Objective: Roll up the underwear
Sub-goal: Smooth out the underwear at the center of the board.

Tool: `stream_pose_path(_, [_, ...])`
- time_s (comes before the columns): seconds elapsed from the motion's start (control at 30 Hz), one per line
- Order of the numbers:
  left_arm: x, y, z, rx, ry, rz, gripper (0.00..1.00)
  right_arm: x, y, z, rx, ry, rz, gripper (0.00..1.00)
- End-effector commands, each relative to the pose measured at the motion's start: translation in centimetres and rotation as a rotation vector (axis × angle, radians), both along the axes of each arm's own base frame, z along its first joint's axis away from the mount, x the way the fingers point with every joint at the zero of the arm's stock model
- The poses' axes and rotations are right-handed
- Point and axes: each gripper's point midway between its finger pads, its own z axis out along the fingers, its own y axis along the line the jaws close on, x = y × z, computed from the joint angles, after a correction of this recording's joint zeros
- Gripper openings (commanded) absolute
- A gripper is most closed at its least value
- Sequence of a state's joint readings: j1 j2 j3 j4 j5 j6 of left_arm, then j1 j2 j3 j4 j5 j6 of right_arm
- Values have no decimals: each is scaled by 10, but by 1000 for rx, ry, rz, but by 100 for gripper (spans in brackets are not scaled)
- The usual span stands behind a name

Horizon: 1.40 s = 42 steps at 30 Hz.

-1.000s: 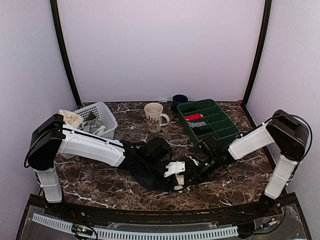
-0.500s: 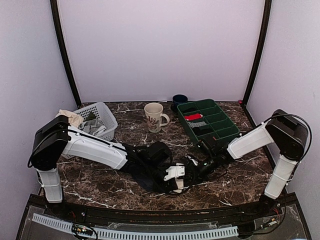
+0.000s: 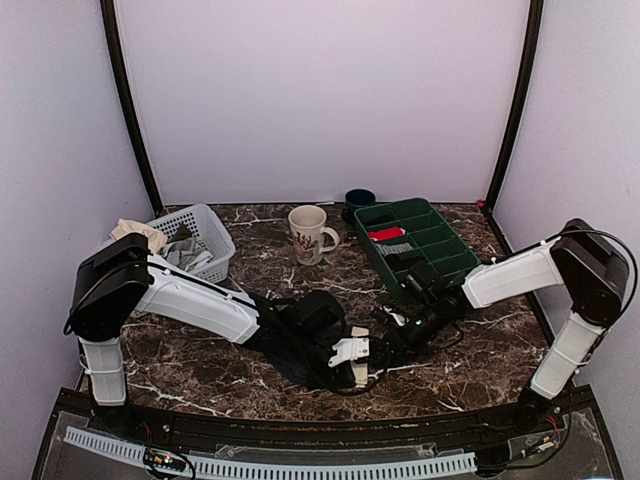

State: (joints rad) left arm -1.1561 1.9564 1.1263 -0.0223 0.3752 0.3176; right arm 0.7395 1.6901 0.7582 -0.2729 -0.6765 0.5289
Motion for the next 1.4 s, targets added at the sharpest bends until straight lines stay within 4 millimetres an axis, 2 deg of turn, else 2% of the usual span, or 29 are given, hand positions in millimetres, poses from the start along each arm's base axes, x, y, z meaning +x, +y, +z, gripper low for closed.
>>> stream_pose_path(0.0, [-7, 15, -16, 70, 32, 18, 17, 7, -3, 21, -16, -59, 26, 13])
stream_pose_path(0.13, [2, 6, 11, 15, -19, 37, 27, 10, -1, 31, -6, -79, 41, 19])
stream_pose_path(0.33, [12, 2, 46, -26, -80, 60, 36, 10, 2, 40, 15, -87, 52, 25])
stream_pose_path(0.4, [14, 5, 58, -39, -96, 70, 40, 12, 3, 53, 38, -114, 56, 26])
stream_pose_path(0.57, [15, 23, 77, -53, -119, 110, 42, 14, 6, 70, 69, -151, 66, 29])
stream_pose_path(0.7, [15, 48, 81, -68, -102, 173, 42, 14, 16, 83, 99, -177, 81, 30])
stream_pose_path(0.83, [14, 67, 87, -92, -83, 214, 42, 12, 31, 87, 126, -184, 95, 30])
stream_pose_path(0.93, [12, 80, 76, -68, -68, 228, 41, 12, 44, 85, 140, -180, 113, 29])
stream_pose_path(1.13, [22, 89, 49, -3, -68, 280, 37, 11, 64, 53, 94, -149, 167, 24])
stream_pose_path(1.23, [27, 89, 34, 44, -62, 292, 36, 9, 63, 31, 58, -124, 175, 22])
stream_pose_path(1.37, [21, 101, 5, 155, -26, 285, 32, -5, 43, -5, -25, -73, 190, 21])
